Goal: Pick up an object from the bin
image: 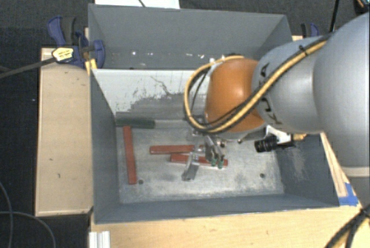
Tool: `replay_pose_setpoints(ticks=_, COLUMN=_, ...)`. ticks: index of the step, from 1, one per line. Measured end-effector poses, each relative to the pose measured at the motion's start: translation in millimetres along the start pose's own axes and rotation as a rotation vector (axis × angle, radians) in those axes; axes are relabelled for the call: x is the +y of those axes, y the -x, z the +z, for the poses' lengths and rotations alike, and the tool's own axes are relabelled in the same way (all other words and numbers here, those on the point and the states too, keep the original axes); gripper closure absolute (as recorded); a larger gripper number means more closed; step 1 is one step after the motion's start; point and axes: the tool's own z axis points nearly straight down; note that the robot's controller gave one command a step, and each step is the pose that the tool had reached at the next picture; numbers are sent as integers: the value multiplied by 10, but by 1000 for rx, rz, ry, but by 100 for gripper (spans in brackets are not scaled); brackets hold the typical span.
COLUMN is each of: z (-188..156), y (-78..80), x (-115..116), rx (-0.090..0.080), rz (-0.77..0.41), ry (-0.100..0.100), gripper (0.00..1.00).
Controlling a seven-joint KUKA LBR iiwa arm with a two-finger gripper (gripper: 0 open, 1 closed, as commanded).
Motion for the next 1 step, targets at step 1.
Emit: replay_pose_setpoints(ticks=1, z=485, y=519, x=482, rx=-1, rz=-13, ry=1, gripper=0)
